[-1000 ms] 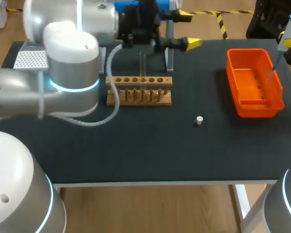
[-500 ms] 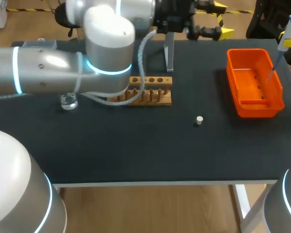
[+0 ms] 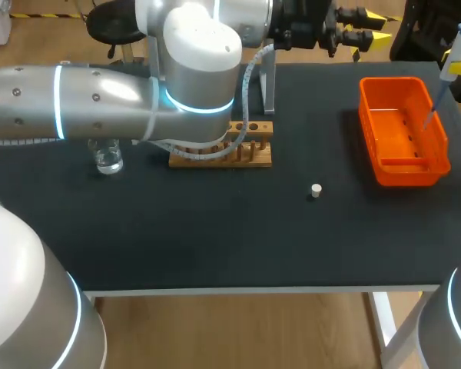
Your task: Invert the test tube, pick up the pipette, mount the tip to pipette, aspirate from beaker and dispense into the tube, eject the tip, return the pipette, and cap with the stopper.
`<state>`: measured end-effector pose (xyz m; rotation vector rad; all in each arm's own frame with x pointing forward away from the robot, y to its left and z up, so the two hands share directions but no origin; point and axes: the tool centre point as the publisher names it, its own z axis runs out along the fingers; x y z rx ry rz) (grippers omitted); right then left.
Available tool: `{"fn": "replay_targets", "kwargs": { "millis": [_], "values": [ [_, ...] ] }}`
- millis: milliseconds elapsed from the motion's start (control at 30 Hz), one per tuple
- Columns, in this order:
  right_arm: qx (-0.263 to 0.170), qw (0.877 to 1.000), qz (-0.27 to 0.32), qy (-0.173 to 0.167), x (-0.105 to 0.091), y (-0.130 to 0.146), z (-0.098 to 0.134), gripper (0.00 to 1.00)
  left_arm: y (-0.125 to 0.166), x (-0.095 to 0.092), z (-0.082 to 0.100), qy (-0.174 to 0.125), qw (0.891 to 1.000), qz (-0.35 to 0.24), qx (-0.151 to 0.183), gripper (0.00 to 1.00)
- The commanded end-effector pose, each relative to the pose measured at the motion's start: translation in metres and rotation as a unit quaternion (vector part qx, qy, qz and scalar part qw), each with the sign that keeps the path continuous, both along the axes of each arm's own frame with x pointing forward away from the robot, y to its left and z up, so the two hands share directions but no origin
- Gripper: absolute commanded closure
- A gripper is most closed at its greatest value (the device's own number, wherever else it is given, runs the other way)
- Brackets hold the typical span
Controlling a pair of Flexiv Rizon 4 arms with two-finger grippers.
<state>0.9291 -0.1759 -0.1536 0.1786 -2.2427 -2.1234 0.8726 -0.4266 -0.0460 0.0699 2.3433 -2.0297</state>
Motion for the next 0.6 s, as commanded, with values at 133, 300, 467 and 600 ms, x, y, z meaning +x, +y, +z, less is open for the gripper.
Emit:
{"fn": "replay_targets", "kwargs": {
  "millis": [133, 300, 467, 600],
  "values": [
    [-0.002, 1.000, -0.001, -0.001, -0.001, 0.001, 0.001, 1.00, -0.001, 0.000, 0.000, 0.000, 1.000, 0.001, 0.000, 1.00],
    [-0.002, 1.000, -0.001, -0.001, -0.001, 0.001, 0.001, 1.00, -0.004, 0.001, -0.001, 0.001, 1.000, 0.001, -0.001, 1.00],
    [-0.002, 1.000, -0.001, -0.001, -0.001, 0.001, 0.001, 1.00, -0.024, 0.004, -0.007, 0.009, 1.000, -0.002, 0.000, 1.00],
    [-0.002, 1.000, -0.001, -0.001, -0.001, 0.001, 0.001, 1.00, -0.043, 0.005, -0.006, 0.014, 1.000, -0.001, 0.004, 1.00]
  ]
}}
